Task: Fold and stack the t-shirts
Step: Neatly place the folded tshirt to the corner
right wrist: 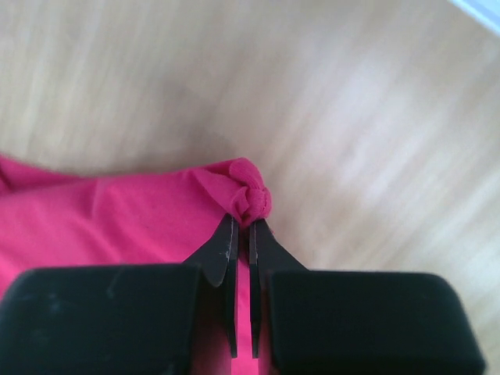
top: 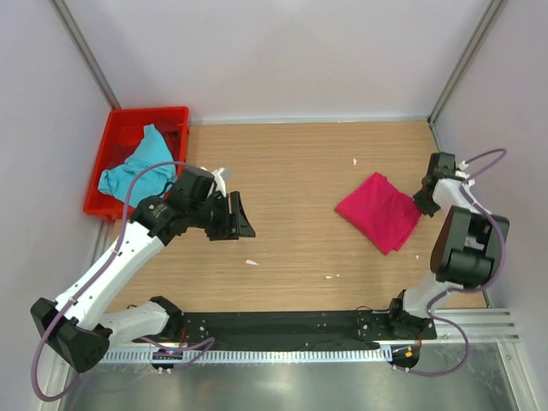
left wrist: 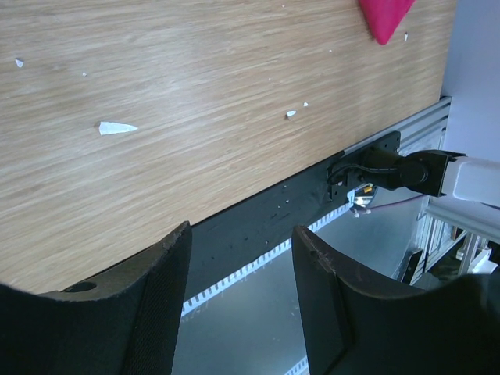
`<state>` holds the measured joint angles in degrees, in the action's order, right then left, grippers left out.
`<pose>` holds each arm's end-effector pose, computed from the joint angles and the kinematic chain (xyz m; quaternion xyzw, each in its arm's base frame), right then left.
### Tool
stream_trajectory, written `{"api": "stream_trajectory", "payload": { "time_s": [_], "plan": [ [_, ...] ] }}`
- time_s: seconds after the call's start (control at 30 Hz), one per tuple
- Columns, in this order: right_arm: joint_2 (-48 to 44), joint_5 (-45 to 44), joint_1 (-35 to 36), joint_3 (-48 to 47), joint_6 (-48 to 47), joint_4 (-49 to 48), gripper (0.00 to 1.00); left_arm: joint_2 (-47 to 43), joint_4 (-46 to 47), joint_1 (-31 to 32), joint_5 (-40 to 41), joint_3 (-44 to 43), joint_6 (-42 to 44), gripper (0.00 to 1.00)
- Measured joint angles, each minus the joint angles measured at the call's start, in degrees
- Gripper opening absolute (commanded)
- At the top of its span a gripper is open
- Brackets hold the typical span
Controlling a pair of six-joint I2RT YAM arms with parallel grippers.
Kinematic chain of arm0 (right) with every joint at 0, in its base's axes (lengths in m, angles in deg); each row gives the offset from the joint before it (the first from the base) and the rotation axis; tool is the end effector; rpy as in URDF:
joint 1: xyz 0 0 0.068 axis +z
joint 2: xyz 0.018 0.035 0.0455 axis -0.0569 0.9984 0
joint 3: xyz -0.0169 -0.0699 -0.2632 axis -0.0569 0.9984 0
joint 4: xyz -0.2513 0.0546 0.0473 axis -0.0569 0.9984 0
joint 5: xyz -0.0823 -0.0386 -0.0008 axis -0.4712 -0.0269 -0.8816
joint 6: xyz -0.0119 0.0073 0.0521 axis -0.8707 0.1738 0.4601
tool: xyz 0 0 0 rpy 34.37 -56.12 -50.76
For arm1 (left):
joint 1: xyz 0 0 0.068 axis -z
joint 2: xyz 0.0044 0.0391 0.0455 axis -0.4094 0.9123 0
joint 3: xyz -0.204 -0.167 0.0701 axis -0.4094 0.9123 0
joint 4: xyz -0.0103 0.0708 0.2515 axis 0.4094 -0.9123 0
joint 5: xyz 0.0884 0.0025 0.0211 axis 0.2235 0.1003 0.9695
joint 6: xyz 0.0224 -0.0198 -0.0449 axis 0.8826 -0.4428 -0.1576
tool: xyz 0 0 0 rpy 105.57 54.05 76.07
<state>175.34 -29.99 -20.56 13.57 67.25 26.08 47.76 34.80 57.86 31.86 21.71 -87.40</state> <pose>0.2887 -0.1008 0.1960 0.4892 0.8289 -0.0973 0.2532 0.1721 -0.1280 0.3376 -0.0080 0.9262 -0.3283 0.1852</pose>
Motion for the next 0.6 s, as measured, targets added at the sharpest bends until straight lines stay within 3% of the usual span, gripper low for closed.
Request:
{"api": "stream_trajectory", "payload": {
  "time_s": [0.37, 0.6],
  "plan": [
    [31.74, -2.89, 0.11, -37.62, -17.27, -6.29, 0.01, 0.26, 0.52, 0.00, 1.22, 2.86, -0.90, 0.53],
    [43.69, -1.77, 0.11, -51.47, -26.34, -12.41, 0.01, 2.38, 2.84, 0.00, 1.60, 6.60, -2.89, 0.51]
  ]
}}
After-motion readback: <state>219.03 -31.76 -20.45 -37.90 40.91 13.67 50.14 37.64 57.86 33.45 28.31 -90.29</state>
